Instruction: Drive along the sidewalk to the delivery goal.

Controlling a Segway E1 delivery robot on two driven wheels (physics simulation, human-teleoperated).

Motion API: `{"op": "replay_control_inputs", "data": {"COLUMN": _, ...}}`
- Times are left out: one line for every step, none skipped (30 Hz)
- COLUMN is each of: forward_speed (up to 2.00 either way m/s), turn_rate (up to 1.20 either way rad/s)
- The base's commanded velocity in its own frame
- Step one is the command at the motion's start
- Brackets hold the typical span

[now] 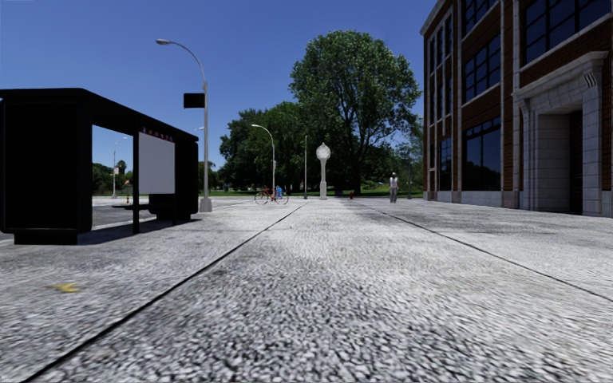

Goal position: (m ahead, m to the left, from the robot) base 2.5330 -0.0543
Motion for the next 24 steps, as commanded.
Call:
{"op": "replay_control_inputs", "data": {"forward_speed": 0.81, "turn_rate": 0.0}}
{"op": "replay_control_inputs", "data": {"forward_speed": 0.81, "turn_rate": 0.0}}
{"op": "replay_control_inputs", "data": {"forward_speed": 0.94, "turn_rate": 0.0}}
{"op": "replay_control_inputs", "data": {"forward_speed": 0.96, "turn_rate": 0.0}}
{"op": "replay_control_inputs", "data": {"forward_speed": 0.99, "turn_rate": 0.0}}
{"op": "replay_control_inputs", "data": {"forward_speed": 1.03, "turn_rate": 0.0}}
{"op": "replay_control_inputs", "data": {"forward_speed": 1.05, "turn_rate": 0.0}}
{"op": "replay_control_inputs", "data": {"forward_speed": 1.05, "turn_rate": 0.0}}
{"op": "replay_control_inputs", "data": {"forward_speed": 1.09, "turn_rate": 0.0}}
{"op": "replay_control_inputs", "data": {"forward_speed": 1.12, "turn_rate": 0.0}}
{"op": "replay_control_inputs", "data": {"forward_speed": 1.17, "turn_rate": 0.0}}
{"op": "replay_control_inputs", "data": {"forward_speed": 1.2, "turn_rate": 0.0}}
{"op": "replay_control_inputs", "data": {"forward_speed": 1.26, "turn_rate": 0.0}}
{"op": "replay_control_inputs", "data": {"forward_speed": 1.28, "turn_rate": 0.0}}
{"op": "replay_control_inputs", "data": {"forward_speed": 1.29, "turn_rate": 0.0}}
{"op": "replay_control_inputs", "data": {"forward_speed": 1.29, "turn_rate": 0.0}}
{"op": "replay_control_inputs", "data": {"forward_speed": 1.3, "turn_rate": 0.0}}
{"op": "replay_control_inputs", "data": {"forward_speed": 1.3, "turn_rate": 0.0}}
{"op": "replay_control_inputs", "data": {"forward_speed": 1.3, "turn_rate": 0.0}}
{"op": "replay_control_inputs", "data": {"forward_speed": 1.3, "turn_rate": 0.0}}
{"op": "replay_control_inputs", "data": {"forward_speed": 1.3, "turn_rate": -0.09}}
{"op": "replay_control_inputs", "data": {"forward_speed": 1.3, "turn_rate": -0.09}}
{"op": "replay_control_inputs", "data": {"forward_speed": 1.29, "turn_rate": -0.52}}
{"op": "replay_control_inputs", "data": {"forward_speed": 1.29, "turn_rate": -0.36}}
